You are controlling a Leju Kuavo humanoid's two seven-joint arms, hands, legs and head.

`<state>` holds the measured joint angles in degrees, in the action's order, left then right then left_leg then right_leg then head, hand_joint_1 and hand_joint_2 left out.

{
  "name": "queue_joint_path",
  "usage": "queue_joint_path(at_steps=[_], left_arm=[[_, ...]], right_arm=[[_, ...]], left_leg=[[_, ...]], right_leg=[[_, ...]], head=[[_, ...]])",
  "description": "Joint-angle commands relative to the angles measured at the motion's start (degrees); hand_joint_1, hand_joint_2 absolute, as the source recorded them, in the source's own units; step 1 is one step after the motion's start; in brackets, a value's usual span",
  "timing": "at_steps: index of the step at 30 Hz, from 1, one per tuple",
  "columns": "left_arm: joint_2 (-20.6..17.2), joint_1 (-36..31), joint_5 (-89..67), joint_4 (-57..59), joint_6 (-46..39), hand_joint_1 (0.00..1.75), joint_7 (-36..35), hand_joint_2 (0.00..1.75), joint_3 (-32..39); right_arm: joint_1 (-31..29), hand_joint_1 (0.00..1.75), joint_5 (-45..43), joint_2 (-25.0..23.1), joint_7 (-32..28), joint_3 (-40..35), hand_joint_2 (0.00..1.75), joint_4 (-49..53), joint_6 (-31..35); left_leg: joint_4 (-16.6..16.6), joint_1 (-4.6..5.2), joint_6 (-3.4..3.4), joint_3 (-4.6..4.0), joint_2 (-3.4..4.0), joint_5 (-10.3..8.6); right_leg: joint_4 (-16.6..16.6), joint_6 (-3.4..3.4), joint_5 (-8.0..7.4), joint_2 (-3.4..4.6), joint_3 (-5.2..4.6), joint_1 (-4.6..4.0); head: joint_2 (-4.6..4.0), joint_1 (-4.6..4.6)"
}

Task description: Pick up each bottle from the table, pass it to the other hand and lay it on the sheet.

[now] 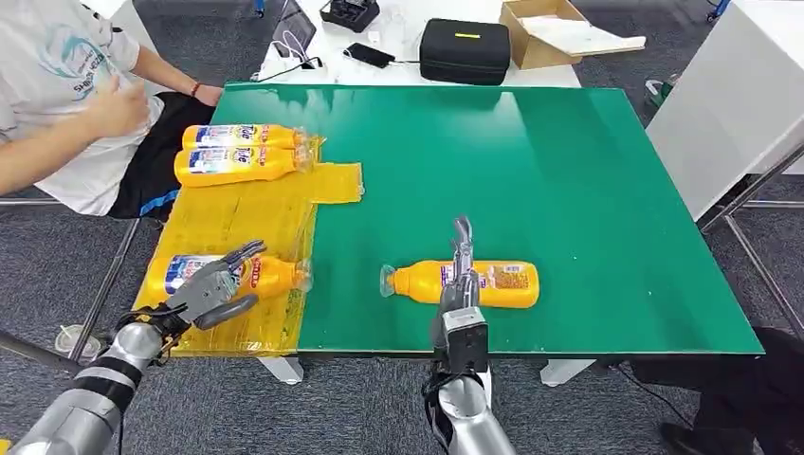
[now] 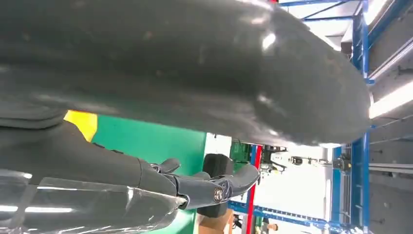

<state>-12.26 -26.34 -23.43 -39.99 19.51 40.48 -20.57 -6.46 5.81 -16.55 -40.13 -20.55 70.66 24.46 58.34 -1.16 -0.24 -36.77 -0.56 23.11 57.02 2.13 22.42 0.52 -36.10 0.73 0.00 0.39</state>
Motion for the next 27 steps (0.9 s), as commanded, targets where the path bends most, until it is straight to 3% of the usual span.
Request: queue_joint_path(at_steps=[1,4,7,10,13,23,27], left_arm=[[19.55,4.15,16.3,-18.32,-25.34,0.0,-0.7,1.75,23.63],[20.91,6.5,17.41,-26.21,-29.68,0.0,-0.48,1.75,27.64],[21.03,11.09,14.45,-34.27,-34.42,0.0,-0.48,1.75,25.87],[21.8,14.26,14.01,-36.33,-35.89,0.0,-0.48,1.75,23.86],[21.74,13.66,13.89,-33.18,-35.73,0.0,-0.48,1.75,22.72],[21.71,13.19,13.92,-32.7,-35.84,0.0,-0.48,1.75,22.71],[21.65,12.04,12.71,-29.22,-35.12,0.0,-0.48,1.75,21.64]], right_arm=[[-3.68,0.0,17.68,5.1,12.8,-2.57,1.75,-4.13,3.56],[-5.89,0.0,26.67,9.74,22.17,-1.5,1.75,-5.2,0.81],[-7.58,0.0,33.32,14.86,29.85,0.91,1.75,-3.94,-3.74],[-8.46,0.0,37.91,20.23,36.64,1.37,1.75,-4.45,-12.26],[-9.65,0.0,38.83,22.81,38.63,0.98,1.75,-7.21,-18.25],[-9.63,0.0,38.81,22.63,38.61,0.86,1.75,-7.37,-18.2],[-8.28,0.0,38.75,25.23,40.04,-0.19,1.75,-6.4,-20.96]], left_leg=[[0.03,0.01,0.14,-0.06,-0.42,-0.05],[0.08,-0.02,0.17,-0.22,-0.36,-0.03],[0.04,0.05,0.2,-0.09,0.14,0.08],[-0.02,0.18,0.2,-0.08,-0.04,0.05],[0.02,0.16,0.2,-0.02,-0.02,0.11],[0.04,0.12,0.17,-0.11,0.07,0.12],[0.03,0.12,0.17,-0.11,-0.02,0.1]], right_leg=[[-0.05,0.01,0.09,-0.55,0.08,-0.01],[-0.08,0.02,0.05,-0.43,0.02,-0.04],[-0.13,0.04,-0.02,0.06,0.06,0.01],[-0.15,-0.02,-0.06,-0.16,0.04,0.12],[-0.14,-0.07,-0.02,-0.13,0.13,0.08],[-0.08,-0.06,0.0,-0.02,0.01,0.04],[-0.08,-0.03,0.01,-0.09,0.03,0.05]], head=[[0.0,0.0],[0.0,-0.02],[0.0,0.0],[0.0,-0.02],[0.0,0.02],[0.0,0.0],[0.0,0.02]])
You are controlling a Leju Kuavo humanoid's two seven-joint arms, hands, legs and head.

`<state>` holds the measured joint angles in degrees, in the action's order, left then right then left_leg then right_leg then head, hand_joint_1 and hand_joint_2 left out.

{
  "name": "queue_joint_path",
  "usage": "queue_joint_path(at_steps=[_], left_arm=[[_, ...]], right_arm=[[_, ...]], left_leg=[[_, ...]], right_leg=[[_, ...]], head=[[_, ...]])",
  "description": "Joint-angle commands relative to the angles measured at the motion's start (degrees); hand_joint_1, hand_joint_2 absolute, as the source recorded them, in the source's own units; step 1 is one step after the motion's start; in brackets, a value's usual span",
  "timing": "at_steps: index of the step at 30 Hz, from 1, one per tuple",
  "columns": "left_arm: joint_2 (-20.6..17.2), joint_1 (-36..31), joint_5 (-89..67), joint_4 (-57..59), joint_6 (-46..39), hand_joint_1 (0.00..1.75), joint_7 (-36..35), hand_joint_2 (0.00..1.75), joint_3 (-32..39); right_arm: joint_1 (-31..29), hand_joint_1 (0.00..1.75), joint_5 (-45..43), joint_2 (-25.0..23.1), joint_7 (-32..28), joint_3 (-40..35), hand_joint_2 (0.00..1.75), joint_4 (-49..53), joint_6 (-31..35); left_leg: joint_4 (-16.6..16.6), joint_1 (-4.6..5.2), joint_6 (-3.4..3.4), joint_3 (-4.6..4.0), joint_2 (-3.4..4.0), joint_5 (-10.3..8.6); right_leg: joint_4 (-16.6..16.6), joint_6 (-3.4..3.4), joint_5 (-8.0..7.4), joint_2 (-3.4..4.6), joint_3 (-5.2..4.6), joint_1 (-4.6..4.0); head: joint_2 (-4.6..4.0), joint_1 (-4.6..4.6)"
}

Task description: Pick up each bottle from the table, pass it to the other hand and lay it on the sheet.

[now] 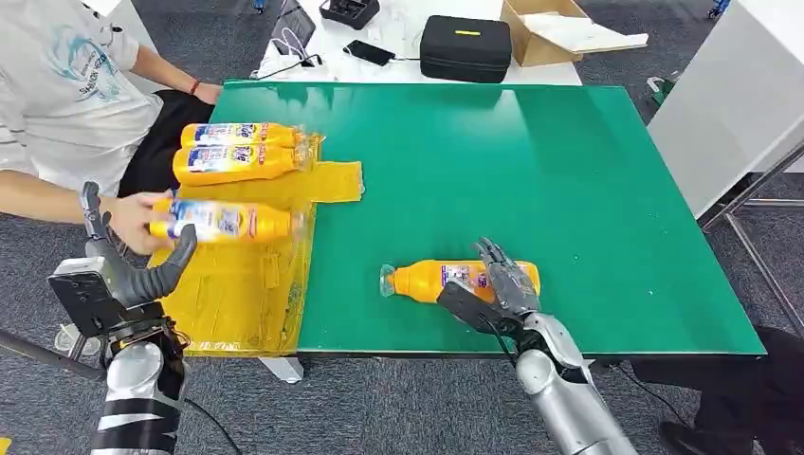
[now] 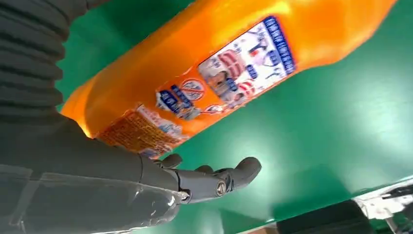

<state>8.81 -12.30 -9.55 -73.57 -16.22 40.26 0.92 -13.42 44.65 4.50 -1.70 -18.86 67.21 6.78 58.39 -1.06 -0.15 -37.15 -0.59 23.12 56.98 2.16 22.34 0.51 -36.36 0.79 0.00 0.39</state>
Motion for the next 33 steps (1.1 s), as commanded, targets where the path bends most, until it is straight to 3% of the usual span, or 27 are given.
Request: queue_joint_path(at_steps=[1,10,18,33], left_arm=[[0.63,-2.4,-1.41,5.32,0.8,0.0,-0.26,1.75,0.02],[0.64,-4.06,-1.95,8.46,1.5,0.0,-0.26,1.75,-0.4],[1.11,-6.09,-1.89,14.12,3.37,0.0,-0.26,1.75,-0.9],[1.67,-8.14,-1.72,17.82,4.57,0.0,-0.26,1.75,-1.1]], right_arm=[[-1.05,0.0,-0.36,4.65,1.72,-2.02,1.75,-2.83,-4.04],[-1.18,0.0,-0.07,5.02,2.43,-2.75,1.75,-3.67,-5.0],[-7.89,0.0,-1.32,7.59,4.77,-4.34,1.75,-13.98,-10.66],[-12.99,0.0,-4.06,7.68,5.17,-4.42,1.75,-22.94,-13.36]], left_leg=[[-0.04,0.03,0.06,0.14,-0.06,0.03],[-0.05,0.02,0.05,0.21,-0.07,0.02],[-0.06,0.02,0.08,0.31,-0.05,0.01],[-0.05,0.02,0.08,0.47,0.07,0.04]], right_leg=[[-0.04,-0.03,0.05,-0.12,0.17,0.0],[-0.07,-0.06,0.06,-0.15,0.23,-0.01],[-0.1,-0.04,0.04,-0.14,0.32,-0.01],[-0.08,-0.1,0.02,-0.06,0.42,-0.03]], head=[[0.0,0.0],[0.02,0.02],[0.0,0.02],[0.0,0.02]])
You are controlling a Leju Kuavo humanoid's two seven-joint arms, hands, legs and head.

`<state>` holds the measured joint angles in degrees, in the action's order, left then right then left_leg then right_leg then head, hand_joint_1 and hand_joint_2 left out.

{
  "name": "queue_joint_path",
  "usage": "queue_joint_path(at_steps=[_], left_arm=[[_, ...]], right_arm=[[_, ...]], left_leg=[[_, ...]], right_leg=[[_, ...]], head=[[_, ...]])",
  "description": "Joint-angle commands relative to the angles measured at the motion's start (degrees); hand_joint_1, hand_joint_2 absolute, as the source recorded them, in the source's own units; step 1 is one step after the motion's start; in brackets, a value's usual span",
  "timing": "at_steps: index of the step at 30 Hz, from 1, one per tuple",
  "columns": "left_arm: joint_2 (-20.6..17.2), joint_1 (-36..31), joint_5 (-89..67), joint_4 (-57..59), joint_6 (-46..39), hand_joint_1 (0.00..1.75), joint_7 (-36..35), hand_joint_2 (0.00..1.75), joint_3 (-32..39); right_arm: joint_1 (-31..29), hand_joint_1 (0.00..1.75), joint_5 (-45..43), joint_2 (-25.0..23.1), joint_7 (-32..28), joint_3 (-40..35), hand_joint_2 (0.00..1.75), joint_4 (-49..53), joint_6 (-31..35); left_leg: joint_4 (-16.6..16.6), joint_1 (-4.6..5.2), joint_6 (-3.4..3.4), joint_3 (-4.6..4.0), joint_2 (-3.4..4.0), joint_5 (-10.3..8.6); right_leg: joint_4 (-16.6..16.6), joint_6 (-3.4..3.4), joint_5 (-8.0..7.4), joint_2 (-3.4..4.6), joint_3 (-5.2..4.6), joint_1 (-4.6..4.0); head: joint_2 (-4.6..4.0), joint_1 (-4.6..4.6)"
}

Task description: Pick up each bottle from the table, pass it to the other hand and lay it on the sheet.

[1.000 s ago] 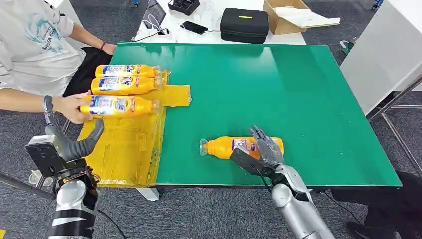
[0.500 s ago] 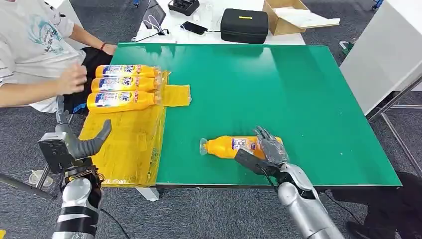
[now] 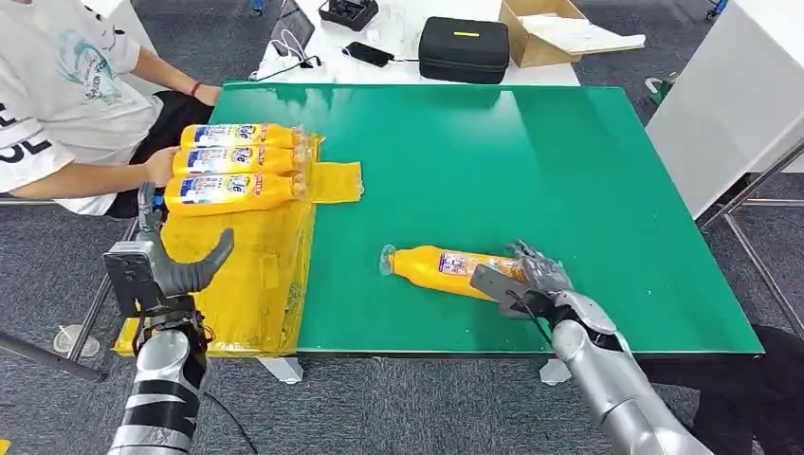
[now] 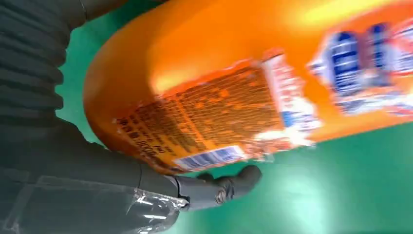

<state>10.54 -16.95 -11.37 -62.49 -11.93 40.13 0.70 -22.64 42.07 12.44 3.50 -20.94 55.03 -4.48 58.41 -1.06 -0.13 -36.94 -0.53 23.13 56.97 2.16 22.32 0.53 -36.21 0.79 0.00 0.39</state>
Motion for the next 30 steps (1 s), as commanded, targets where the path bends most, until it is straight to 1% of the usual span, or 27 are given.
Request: queue_joint_path(at_steps=[1,2,4,5,6,9,10,11,12,13,18,20,25,26,27,28,29,30], left_arm=[[-0.02,-3.86,0.24,7.27,0.55,0.0,-0.13,1.75,-0.93],[-0.01,-4.14,0.21,7.64,0.68,0.0,-0.13,1.75,-1.09],[0.1,-4.6,0.46,8.08,0.92,0.0,-0.13,1.75,-1.25],[0.13,-4.84,0.57,8.24,0.96,0.0,-0.13,1.75,-1.43],[0.13,-5.03,0.64,8.38,0.85,0.0,-0.13,1.75,-1.61],[0.08,-5.19,0.75,8.49,0.59,0.0,-0.13,1.75,-1.77],[0.07,-5.31,0.86,8.68,0.39,0.0,-0.13,1.75,-1.58],[0.03,-5.37,1.06,8.66,0.66,0.0,-0.13,1.75,-1.6],[0.01,-5.46,1.16,8.83,0.78,0.0,-0.13,1.75,-1.6],[0.0,-5.59,1.22,8.95,0.88,0.0,-0.13,1.75,-1.69],[0.14,-5.74,1.67,9.6,1.42,0.0,-0.13,1.75,-1.76],[0.18,-5.7,1.62,9.96,1.55,0.0,-0.13,1.75,-1.77],[0.31,-5.71,1.74,10.24,1.74,0.0,-0.13,1.75,-1.72],[0.33,-5.69,1.74,10.32,1.99,0.0,-0.13,1.75,-1.72],[0.33,-5.69,1.74,10.32,1.99,0.0,-0.13,1.75,-1.72],[0.44,-5.5,1.86,10.22,2.21,0.0,-0.13,1.75,-1.62],[0.62,-5.15,2.08,9.82,2.22,0.0,-0.13,1.75,-1.39],[0.62,-4.85,2.12,9.56,2.25,0.0,-0.13,1.75,-1.41]], right_arm=[[-4.09,0.0,-1.7,-0.25,-0.31,-2.7,1.75,-11.98,-2.44],[-4.35,0.0,-2.05,-0.36,-0.9,-3.04,1.75,-12.96,-2.78],[-4.45,0.0,-2.64,-0.81,-1.8,-3.37,1.75,-14.27,-2.92],[-4.33,0.0,-3.57,-1.33,-2.9,-3.19,1.75,-14.78,-2.74],[-4.27,0.09,-3.75,-1.56,-3.25,-3.46,1.75,-15.0,-2.35],[-3.37,0.21,-4.38,-2.31,-4.15,-3.3,1.75,-13.81,-0.57],[-2.77,0.56,-4.89,-2.72,-4.92,-2.8,1.75,-12.65,0.75],[-2.22,1.36,-5.82,-2.9,-6.13,-2.4,1.75,-11.41,1.06],[-2.01,1.45,-6.14,-2.93,-6.58,-2.4,1.75,-10.88,1.1],[-1.49,1.75,-7.05,-2.96,-8.06,-2.2,1.75,-9.62,1.15],[-0.58,1.75,-8.3,-3.57,-8.99,-1.53,1.75,-8.5,1.54],[0.03,1.75,-8.54,-4.56,-9.74,-0.59,1.75,-8.13,3.34],[0.73,1.75,-8.53,-5.44,-9.89,-0.05,1.75,-7.71,4.74],[1.06,1.75,-7.93,-5.79,-9.86,0.56,1.75,-7.21,6.06],[1.06,1.75,-7.93,-5.79,-9.86,0.56,1.75,-7.21,6.06],[1.55,1.75,-7.75,-6.3,-9.94,1.16,1.75,-6.52,7.06],[2.68,1.75,-7.76,-7.06,-10.95,2.72,1.75,-4.91,9.95],[3.07,1.75,-7.68,-7.28,-10.91,2.78,1.75,-4.3,10.16]], left_leg=[[-0.05,-0.01,0.05,0.22,0.03,0.03],[-0.04,-0.04,0.03,0.14,0.03,0.01],[-0.08,-0.05,0.09,0.34,0.04,0.02],[-0.07,-0.06,0.06,0.27,0.03,0.0],[-0.06,-0.07,0.04,0.24,0.05,0.0],[-0.07,-0.09,0.03,0.29,0.03,0.0],[-0.1,-0.09,0.04,0.35,0.04,0.0],[-0.09,-0.09,0.04,0.38,0.06,0.01],[-0.16,-0.07,0.06,0.47,0.05,0.0],[-0.12,-0.1,0.02,0.45,0.1,0.02],[-0.06,-0.08,0.01,0.41,0.17,0.01],[-0.12,-0.09,0.04,0.52,0.18,0.03],[-0.07,-0.09,0.03,0.46,0.19,0.05],[-0.04,-0.08,0.01,0.37,0.2,0.03],[-0.09,-0.07,0.06,0.52,0.17,0.07],[-0.09,-0.09,0.04,0.49,0.19,0.06],[-0.07,-0.09,0.01,0.42,0.21,0.04],[-0.07,-0.07,0.03,0.42,0.18,0.04]], right_leg=[[-0.06,-0.09,0.03,-0.06,0.23,-0.04],[-0.06,-0.08,-0.01,-0.05,0.16,-0.05],[-0.13,-0.16,-0.03,-0.11,0.36,-0.09],[-0.11,-0.14,-0.04,-0.11,0.28,-0.1],[-0.1,-0.13,-0.05,-0.07,0.23,-0.1],[-0.1,-0.17,-0.05,-0.08,0.28,-0.12],[-0.13,-0.19,-0.05,-0.1,0.34,-0.12],[-0.12,-0.19,-0.05,-0.08,0.36,-0.12],[-0.17,-0.24,-0.04,-0.13,0.46,-0.12],[-0.13,-0.22,-0.05,-0.05,0.42,-0.14],[-0.07,-0.19,-0.05,0.0,0.33,-0.12],[-0.13,-0.23,-0.02,-0.04,0.45,-0.14],[-0.08,-0.2,-0.02,0.01,0.38,-0.13],[-0.04,-0.17,-0.04,0.04,0.29,-0.11],[-0.09,-0.24,0.02,-0.05,0.46,-0.13],[-0.09,-0.23,-0.01,-0.02,0.42,-0.13],[-0.07,-0.2,-0.04,0.04,0.34,-0.12],[-0.07,-0.21,-0.03,-0.01,0.35,-0.11]], head=[[0.0,0.02],[0.0,0.04],[0.0,0.0],[0.0,0.0],[0.0,0.0],[0.0,0.0],[0.0,0.0],[0.0,-0.02],[0.0,0.0],[0.0,0.02],[0.0,0.0],[0.0,0.0],[0.0,0.0],[0.0,0.02],[0.0,0.0],[0.0,0.02],[0.0,0.02],[0.0,0.0]])
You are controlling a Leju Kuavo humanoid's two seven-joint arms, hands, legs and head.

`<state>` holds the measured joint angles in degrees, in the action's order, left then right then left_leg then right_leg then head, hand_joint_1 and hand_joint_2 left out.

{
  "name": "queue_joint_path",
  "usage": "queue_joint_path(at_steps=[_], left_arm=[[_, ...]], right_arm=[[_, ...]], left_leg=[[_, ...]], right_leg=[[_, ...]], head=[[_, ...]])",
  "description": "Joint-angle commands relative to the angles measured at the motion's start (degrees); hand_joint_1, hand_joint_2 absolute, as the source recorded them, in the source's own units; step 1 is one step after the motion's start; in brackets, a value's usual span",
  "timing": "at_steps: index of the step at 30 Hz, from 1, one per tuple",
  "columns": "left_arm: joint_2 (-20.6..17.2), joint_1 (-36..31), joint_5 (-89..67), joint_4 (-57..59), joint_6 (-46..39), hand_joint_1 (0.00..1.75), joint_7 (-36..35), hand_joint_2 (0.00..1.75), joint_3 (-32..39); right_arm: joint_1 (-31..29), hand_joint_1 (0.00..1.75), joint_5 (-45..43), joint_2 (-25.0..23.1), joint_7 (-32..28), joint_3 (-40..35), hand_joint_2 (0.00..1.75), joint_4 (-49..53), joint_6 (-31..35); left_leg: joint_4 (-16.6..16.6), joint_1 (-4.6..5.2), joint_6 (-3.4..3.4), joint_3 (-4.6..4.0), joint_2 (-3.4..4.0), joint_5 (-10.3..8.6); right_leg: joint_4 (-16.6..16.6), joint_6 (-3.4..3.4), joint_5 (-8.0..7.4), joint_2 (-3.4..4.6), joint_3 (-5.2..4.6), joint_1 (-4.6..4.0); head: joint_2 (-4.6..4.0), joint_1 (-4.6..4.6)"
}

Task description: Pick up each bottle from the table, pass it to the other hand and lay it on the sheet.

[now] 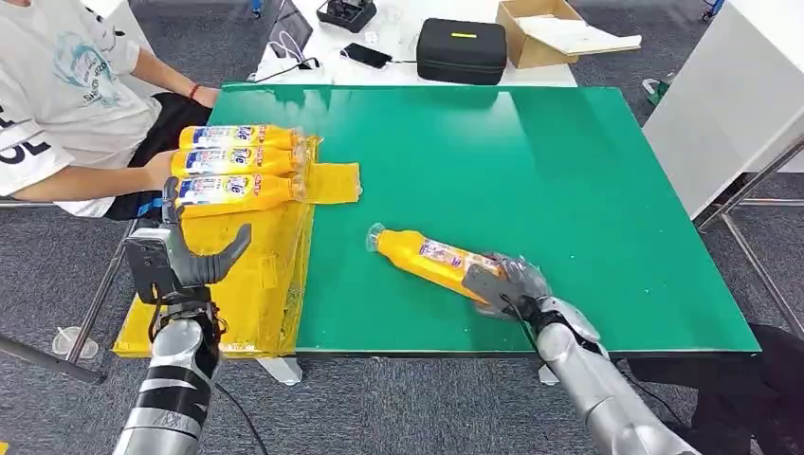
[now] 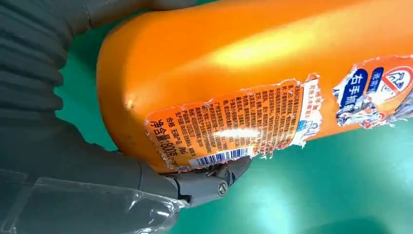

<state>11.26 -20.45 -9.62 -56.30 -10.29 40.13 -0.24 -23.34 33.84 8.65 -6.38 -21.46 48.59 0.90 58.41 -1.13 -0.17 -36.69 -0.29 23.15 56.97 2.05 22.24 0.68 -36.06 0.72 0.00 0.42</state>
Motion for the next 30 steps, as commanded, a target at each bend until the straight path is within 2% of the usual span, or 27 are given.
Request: queue_joint_path(at_steps=[1,2,4,8,13,18,21,22,23,24,28,30], left_arm=[[0.05,-0.96,0.68,2.83,0.88,0.0,-0.21,1.75,-0.21],[0.31,-0.38,1.41,2.1,1.45,0.0,-0.52,1.75,0.2],[0.6,0.89,2.47,0.43,2.64,0.0,-1.37,1.75,0.43],[1.49,4.18,8.87,-3.39,8.15,0.0,-4.64,1.75,1.36],[1.44,4.53,8.95,-3.81,8.2,0.0,-4.68,1.75,1.19],[1.56,7.39,16.32,-7.3,13.55,0.0,-8.15,1.75,0.17],[1.0,8.69,25.73,-8.06,21.54,0.0,-13.18,1.75,-1.3],[0.23,9.1,31.14,-7.65,27.4,0.0,-15.68,1.75,-2.49],[-0.46,9.32,34.98,-6.94,31.39,0.0,-17.29,1.75,-3.53],[-1.27,9.72,40.2,-6.02,36.68,0.0,-19.55,1.75,-4.85],[-1.54,10.17,40.47,-5.63,37.01,0.0,-19.32,1.75,-5.1],[-2.68,9.57,43.94,-4.64,42.49,0.0,-20.57,1.75,-7.85]], right_arm=[[4.8,1.75,1.36,-4.07,-1.13,4.43,1.75,3.98,7.43],[6.43,1.75,2.05,-5.29,-3.0,6.32,1.75,6.78,12.09],[9.4,1.75,3.71,-6.95,-3.56,8.35,1.75,12.11,15.96],[15.75,1.75,4.09,-12.46,-11.36,13.76,1.75,21.82,27.96],[16.15,1.75,4.1,-12.64,-11.46,13.69,1.75,22.16,27.97],[20.66,1.75,-4.18,-17.55,-23.41,18.41,1.75,27.24,35.65],[22.33,1.75,-6.17,-18.51,-28.01,18.98,1.75,28.18,37.46],[22.64,1.75,-6.76,-18.46,-29.57,18.66,1.75,27.65,37.57],[22.57,1.75,-7.14,-18.58,-30.77,18.58,1.75,26.42,37.56],[22.39,1.75,-7.42,-18.69,-31.67,18.52,1.75,24.87,36.78],[22.37,1.75,-7.71,-18.91,-32.44,18.52,1.75,24.15,36.91],[21.54,1.75,-6.52,-18.86,-33.62,17.21,1.75,21.56,36.1]], left_leg=[[-0.06,-0.01,0.04,0.12,-0.04,0.01],[-0.07,0.0,0.05,0.14,-0.06,0.01],[-0.05,0.0,0.04,0.12,-0.05,0.03],[-0.03,0.03,0.02,-0.08,-0.04,0.07],[0.0,0.0,0.03,-0.23,-0.17,0.1],[-0.02,0.03,0.01,-0.31,-0.21,0.12],[-0.03,0.01,-0.01,-0.35,-0.2,0.12],[-0.03,0.01,0.03,-0.04,-0.18,0.26],[-0.04,0.02,-0.01,-0.29,-0.21,0.14],[-0.04,0.02,0.01,-0.17,-0.18,0.19],[-0.08,0.02,0.01,-0.19,-0.13,0.16],[-0.06,-0.01,-0.01,-0.28,-0.11,0.14]], right_leg=[[-0.05,-0.08,0.04,-0.12,0.15,-0.03],[-0.06,-0.09,0.05,-0.15,0.18,-0.03],[-0.04,-0.09,0.06,-0.13,0.16,-0.03],[0.02,-0.06,0.1,-0.03,0.0,0.01],[0.03,-0.06,0.18,-0.09,-0.12,-0.01],[0.03,-0.07,0.18,-0.14,-0.18,0.02],[0.02,-0.08,0.18,-0.13,-0.23,0.01],[0.03,-0.15,0.33,-0.18,0.08,-0.02],[0.01,-0.09,0.21,-0.15,-0.17,0.01],[0.02,-0.11,0.25,-0.14,-0.07,0.0],[-0.04,-0.09,0.18,-0.07,-0.11,0.0],[-0.04,-0.07,0.14,-0.03,-0.21,-0.02]], head=[[0.0,0.02],[0.0,0.0],[0.0,-0.02],[0.0,-0.02],[0.0,0.0],[0.02,-0.02],[0.0,0.0],[0.0,-0.02],[0.0,0.02],[0.0,0.0],[0.02,0.0],[0.0,-0.02]])
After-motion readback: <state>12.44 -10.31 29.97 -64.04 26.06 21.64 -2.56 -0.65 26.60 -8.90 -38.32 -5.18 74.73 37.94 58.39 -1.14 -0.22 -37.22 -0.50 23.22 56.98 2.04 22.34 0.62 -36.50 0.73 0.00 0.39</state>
